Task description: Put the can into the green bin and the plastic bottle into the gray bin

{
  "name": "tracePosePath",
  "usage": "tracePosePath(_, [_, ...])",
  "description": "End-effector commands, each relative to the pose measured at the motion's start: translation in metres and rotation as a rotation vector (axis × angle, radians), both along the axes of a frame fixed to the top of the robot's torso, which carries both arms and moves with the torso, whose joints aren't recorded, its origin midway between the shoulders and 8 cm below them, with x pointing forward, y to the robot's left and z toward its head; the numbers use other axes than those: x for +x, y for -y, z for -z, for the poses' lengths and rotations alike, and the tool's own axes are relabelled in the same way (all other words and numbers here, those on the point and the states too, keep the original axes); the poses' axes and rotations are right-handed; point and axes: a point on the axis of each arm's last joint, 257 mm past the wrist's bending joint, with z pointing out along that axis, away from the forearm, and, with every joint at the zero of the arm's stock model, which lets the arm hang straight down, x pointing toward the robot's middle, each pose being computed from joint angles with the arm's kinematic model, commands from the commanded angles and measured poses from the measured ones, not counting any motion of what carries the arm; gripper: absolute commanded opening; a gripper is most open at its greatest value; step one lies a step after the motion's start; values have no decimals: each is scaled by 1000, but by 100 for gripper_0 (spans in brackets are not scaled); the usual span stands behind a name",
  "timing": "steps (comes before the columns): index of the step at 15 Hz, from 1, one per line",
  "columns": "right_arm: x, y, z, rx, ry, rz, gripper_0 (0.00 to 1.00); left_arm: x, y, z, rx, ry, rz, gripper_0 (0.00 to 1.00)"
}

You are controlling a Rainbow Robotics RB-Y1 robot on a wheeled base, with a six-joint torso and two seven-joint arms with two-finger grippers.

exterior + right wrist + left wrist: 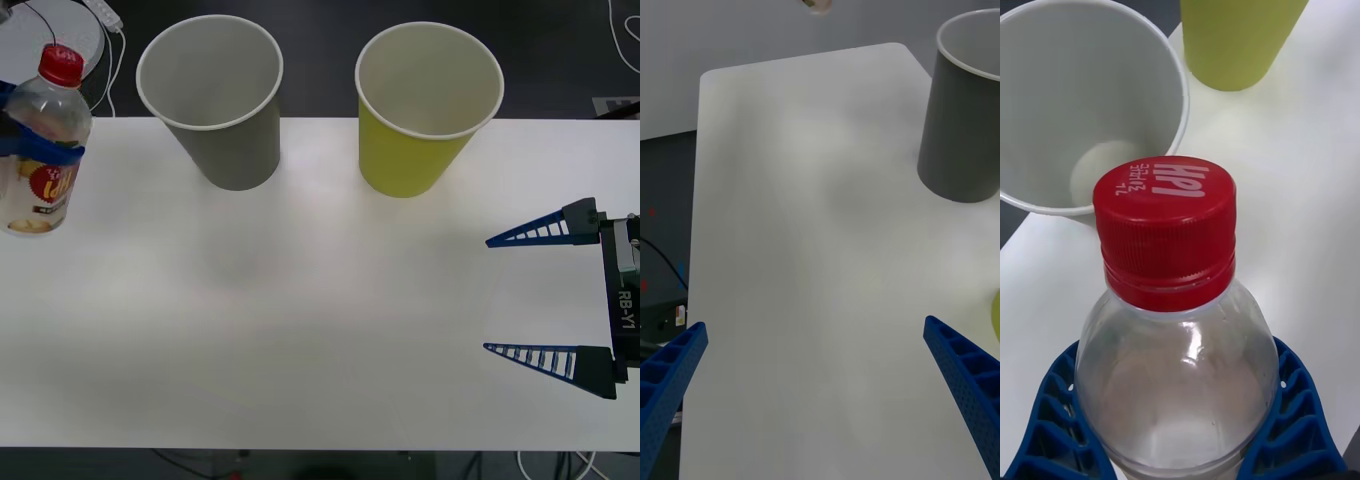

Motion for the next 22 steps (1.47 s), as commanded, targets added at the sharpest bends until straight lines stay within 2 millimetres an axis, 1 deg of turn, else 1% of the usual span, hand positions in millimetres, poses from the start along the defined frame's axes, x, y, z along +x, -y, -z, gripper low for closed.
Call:
tracePosePath(1, [0, 0, 0, 0, 0, 0, 100, 10, 2, -1, 10, -23, 7, 0])
tracePosePath(10, [0, 0, 0, 0, 0, 0, 100, 39, 5, -12, 90, -80, 33, 0])
tracePosePath(14, [0, 0, 0, 0, 0, 0, 100, 55, 9, -24, 83, -63, 37, 0])
tracePosePath(18, [0, 0, 0, 0, 0, 0, 100, 65, 14, -39, 94, -70, 47, 0])
tracePosePath(19, [0, 0, 0, 0, 0, 0, 100, 68, 15, -41, 101, -70, 47, 0])
tracePosePath(20, [0, 0, 0, 0, 0, 0, 100, 73, 17, -41, 116, -74, 46, 0])
tracePosePath(22, [0, 0, 0, 0, 0, 0, 100, 82, 22, -51, 139, -69, 51, 0])
